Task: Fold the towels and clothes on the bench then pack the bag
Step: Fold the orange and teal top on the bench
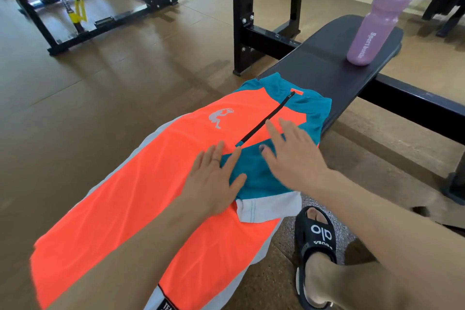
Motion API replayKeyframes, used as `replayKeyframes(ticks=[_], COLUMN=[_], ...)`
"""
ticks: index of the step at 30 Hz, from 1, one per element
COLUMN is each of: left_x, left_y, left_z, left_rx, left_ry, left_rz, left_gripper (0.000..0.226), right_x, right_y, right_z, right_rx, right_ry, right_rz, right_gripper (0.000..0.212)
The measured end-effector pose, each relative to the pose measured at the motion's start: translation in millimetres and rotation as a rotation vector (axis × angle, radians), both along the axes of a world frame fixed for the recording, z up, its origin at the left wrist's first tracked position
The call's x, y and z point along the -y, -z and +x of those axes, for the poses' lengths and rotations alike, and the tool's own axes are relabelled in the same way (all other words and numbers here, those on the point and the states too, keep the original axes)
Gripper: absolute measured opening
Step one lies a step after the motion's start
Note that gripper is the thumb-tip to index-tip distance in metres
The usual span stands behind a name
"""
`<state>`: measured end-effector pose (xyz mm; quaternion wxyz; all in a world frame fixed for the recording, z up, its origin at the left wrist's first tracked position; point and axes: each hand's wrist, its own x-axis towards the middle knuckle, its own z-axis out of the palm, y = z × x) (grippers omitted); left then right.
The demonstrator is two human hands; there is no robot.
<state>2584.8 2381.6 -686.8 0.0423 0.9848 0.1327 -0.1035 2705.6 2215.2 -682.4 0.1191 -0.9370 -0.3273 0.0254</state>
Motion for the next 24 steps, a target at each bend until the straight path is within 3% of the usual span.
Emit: replayKeyframes(ticks=[3, 7, 11, 18, 24], left_x=[-5, -39, -89, -132, -133], left_y=[8, -7, -12, -13, -5], left_z=[-4, 12, 59, 164, 255], left_rx=[-0.039, 0.083, 0.174, 0.129, 0.002], left_ry=[0.037, 0.002, -0.110, -0.275, -0.182], left_rz=[-0.017, -0.129, -0.199, -0.538, -0.754], left_gripper=[0.085, 0.066, 0.077, 0.060, 0.059], right_x=[-6, -27, -56, -108, -111], right_y=[29, 12, 0, 7, 20], right_z=[-9, 18, 54, 90, 113], right_rx=[-0.012, 0.010, -0.031, -0.088, -0.012], right_ry=[-0.030, 0.008, 0.044, 0.008, 0.044], right_rz=[-0.165, -0.146, -0.082, -0.069, -0.142], right_gripper=[0.071, 0.075, 0.063, 0.061, 0.076])
